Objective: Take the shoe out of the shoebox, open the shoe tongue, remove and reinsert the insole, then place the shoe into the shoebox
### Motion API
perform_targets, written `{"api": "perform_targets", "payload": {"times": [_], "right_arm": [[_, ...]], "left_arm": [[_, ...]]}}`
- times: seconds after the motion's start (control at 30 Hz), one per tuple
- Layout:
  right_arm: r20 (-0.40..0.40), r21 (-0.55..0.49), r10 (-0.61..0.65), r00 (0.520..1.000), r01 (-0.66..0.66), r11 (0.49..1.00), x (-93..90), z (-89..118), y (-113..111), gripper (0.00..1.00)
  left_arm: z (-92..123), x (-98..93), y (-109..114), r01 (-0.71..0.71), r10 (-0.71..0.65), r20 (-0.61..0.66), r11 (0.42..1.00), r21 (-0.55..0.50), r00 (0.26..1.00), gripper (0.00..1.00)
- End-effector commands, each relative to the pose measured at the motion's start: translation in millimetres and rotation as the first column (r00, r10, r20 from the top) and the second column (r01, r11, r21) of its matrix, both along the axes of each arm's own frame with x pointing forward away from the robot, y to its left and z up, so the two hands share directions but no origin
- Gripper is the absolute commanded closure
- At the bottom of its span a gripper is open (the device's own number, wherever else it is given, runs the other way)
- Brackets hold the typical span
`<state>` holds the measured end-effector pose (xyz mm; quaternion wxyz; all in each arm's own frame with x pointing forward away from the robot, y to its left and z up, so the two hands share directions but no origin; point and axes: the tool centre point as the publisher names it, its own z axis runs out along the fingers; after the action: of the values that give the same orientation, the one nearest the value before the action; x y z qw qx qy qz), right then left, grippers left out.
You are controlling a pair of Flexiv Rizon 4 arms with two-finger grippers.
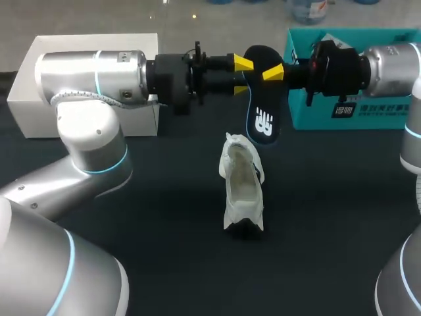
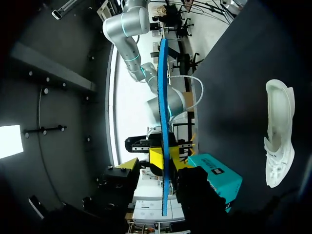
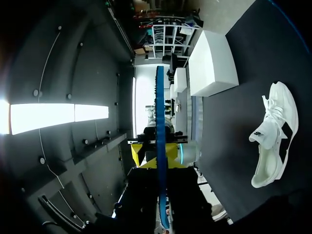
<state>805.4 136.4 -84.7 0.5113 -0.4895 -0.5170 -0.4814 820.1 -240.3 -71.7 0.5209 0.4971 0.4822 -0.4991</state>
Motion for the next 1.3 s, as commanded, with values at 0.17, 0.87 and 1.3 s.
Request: {"api": "perform_targets", "payload": {"times": [0.17,0.87,1.3], "right_arm": [[-0.004,0.004,-0.004,1.000,0.004,1.000,-0.1,-1.3,3.9,1.00],[-0.003,0.005,-0.008,1.000,0.008,1.000,1.7,-1.2,2.4,1.00],[0.003,0.011,-0.011,1.000,0.011,1.000,1.9,-0.2,1.5,0.73]], "left_arm": [[-3.3,2.0,-17.8,-0.001,0.001,0.010,1.000,-0.026,1.000,0.73],[-5.9,5.6,-13.2,-0.029,0.029,0.011,0.999,-0.026,1.000,0.85],[-8.3,6.1,-13.5,-0.030,0.030,0.000,0.999,-0.014,1.000,1.00]]}}
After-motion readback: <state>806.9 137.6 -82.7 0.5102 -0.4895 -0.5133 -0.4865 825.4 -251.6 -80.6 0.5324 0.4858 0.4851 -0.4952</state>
